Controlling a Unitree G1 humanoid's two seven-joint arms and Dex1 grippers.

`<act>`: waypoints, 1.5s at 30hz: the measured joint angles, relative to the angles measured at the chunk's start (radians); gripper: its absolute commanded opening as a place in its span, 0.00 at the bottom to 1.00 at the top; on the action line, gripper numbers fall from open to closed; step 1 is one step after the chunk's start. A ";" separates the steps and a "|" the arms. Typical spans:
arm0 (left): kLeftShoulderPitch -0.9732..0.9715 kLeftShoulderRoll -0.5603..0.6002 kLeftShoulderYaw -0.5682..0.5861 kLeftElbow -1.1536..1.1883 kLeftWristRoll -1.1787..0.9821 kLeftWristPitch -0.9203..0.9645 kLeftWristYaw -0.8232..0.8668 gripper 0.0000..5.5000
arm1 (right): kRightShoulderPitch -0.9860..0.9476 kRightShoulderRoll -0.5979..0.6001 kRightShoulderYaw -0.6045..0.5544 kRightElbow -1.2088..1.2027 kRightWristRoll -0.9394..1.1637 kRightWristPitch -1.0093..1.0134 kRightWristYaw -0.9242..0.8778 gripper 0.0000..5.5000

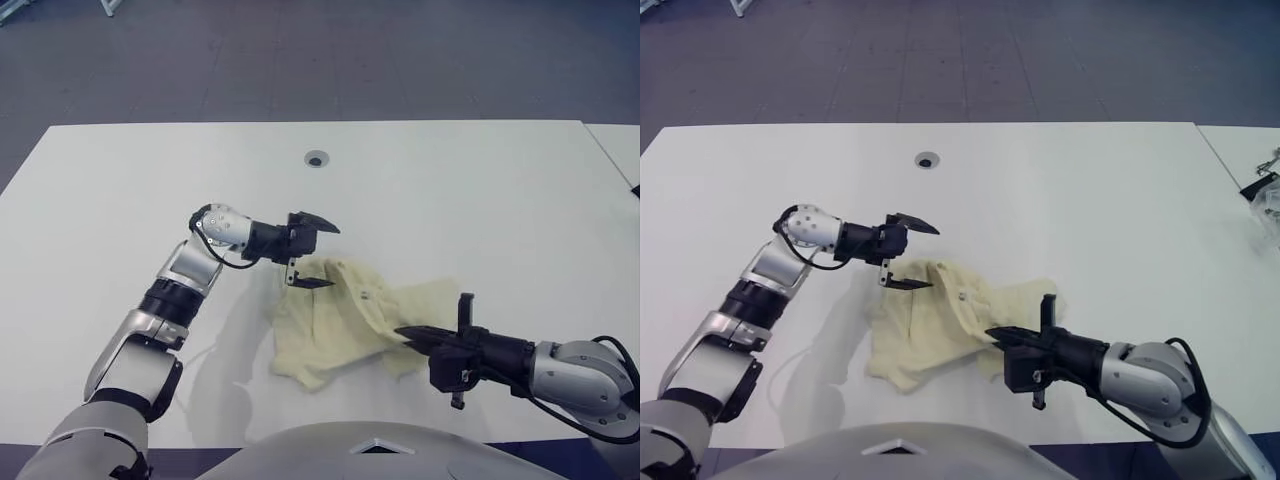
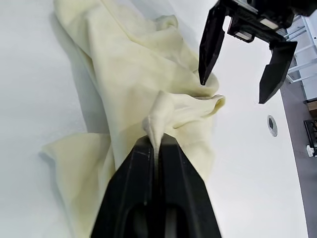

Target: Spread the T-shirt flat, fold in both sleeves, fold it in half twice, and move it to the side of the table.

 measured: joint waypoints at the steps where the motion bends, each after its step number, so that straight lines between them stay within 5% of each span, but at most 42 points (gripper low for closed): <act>1: -0.015 -0.010 -0.006 0.035 0.000 -0.009 -0.017 0.82 | 0.001 -0.003 0.000 0.002 0.000 -0.008 0.003 0.00; 10: -0.047 -0.022 -0.026 0.158 0.009 -0.052 -0.127 0.56 | -0.005 -0.015 0.003 0.015 -0.005 -0.037 0.020 0.00; 28: -0.121 -0.067 -0.028 0.315 0.101 -0.170 -0.091 0.04 | -0.009 -0.007 0.025 0.018 -0.049 -0.052 0.002 0.00; 35: -0.159 -0.042 0.013 0.293 0.101 -0.170 -0.084 0.00 | -0.217 0.056 -0.037 0.101 0.016 0.125 -0.043 0.00; 45: -0.424 0.003 0.072 0.364 0.158 -0.186 0.018 0.00 | -0.845 0.171 0.056 0.722 -0.042 0.081 -0.155 0.00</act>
